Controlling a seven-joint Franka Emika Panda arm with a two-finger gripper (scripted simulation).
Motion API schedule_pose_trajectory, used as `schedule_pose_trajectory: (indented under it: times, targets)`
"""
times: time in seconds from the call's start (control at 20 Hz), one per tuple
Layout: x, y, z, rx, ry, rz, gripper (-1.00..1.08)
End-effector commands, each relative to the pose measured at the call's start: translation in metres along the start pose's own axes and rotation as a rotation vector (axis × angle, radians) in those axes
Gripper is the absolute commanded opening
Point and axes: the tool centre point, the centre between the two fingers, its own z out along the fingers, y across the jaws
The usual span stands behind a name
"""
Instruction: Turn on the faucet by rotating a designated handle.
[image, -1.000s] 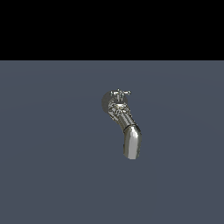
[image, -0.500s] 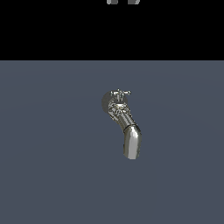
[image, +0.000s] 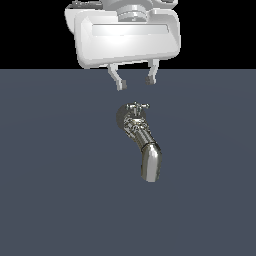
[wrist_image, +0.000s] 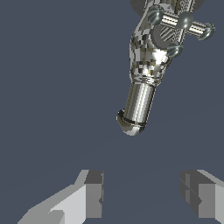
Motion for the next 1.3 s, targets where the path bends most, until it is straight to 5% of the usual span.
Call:
schedule_pose_trajectory:
  times: [0.0, 0.15, 0.2, 0.25, 0.3, 0.35, 0.4, 0.45, 0.5, 0.55, 0.6, 0.65, 0.7, 0.75, 0.8, 0.85, 0.9, 1.0, 1.05, 1.15, 1.2, 1.25]
  targets:
    - [0.024, 0.011, 0.007, -0.049, 0.024, -0.071, 0.53]
    - [0.064, -0.003, 0.006, -0.128, 0.059, -0.237, 0.61]
    - [0.06, 0.004, 0.031, -0.121, 0.019, -0.253, 0.48]
    - [0.04, 0.031, 0.064, -0.111, -0.016, -0.24, 0.81]
    - [0.061, 0.016, 0.067, -0.065, 0.027, -0.219, 0.7]
    - [0.079, 0.008, 0.071, -0.12, 0.03, -0.303, 0.6]
    - [0.08, 0.005, 0.07, -0.124, 0.031, -0.308, 0.6]
    - [0.087, 0.015, 0.077, -0.117, 0.045, -0.323, 0.91]
    - [0.099, -0.025, 0.093, -0.064, 0.05, -0.351, -0.55]
    - [0.088, 0.007, 0.113, -0.117, 0.013, -0.376, 0.4]
    - [0.119, 0.001, 0.108, -0.148, 0.031, -0.469, 0.73]
    - [0.126, -0.031, 0.099, -0.169, 0.044, -0.53, 0.73]
    - [0.139, 0.017, 0.109, -0.186, 0.055, -0.432, 0.24]
    - [0.124, 0.037, 0.103, -0.194, 0.06, -0.381, 0.24]
    - [0.109, 0.098, 0.115, -0.224, 0.04, -0.387, 0.42]
    - [0.116, 0.124, 0.121, -0.237, 0.049, -0.288, 0.62]
    - [0.106, 0.134, 0.118, -0.24, 0.051, -0.263, 0.62]
    - [0.112, 0.171, 0.111, -0.318, 0.078, -0.345, 0.71]
    - [0.112, 0.181, 0.111, -0.339, 0.097, -0.268, 0.85]
    - [0.14, 0.172, 0.102, -0.352, 0.139, -0.411, 0.82]
    - [0.16, 0.117, 0.097, -0.359, 0.158, -0.509, 0.82]
    - [0.208, 0.045, 0.079, -0.37, 0.212, -0.594, 0.66]
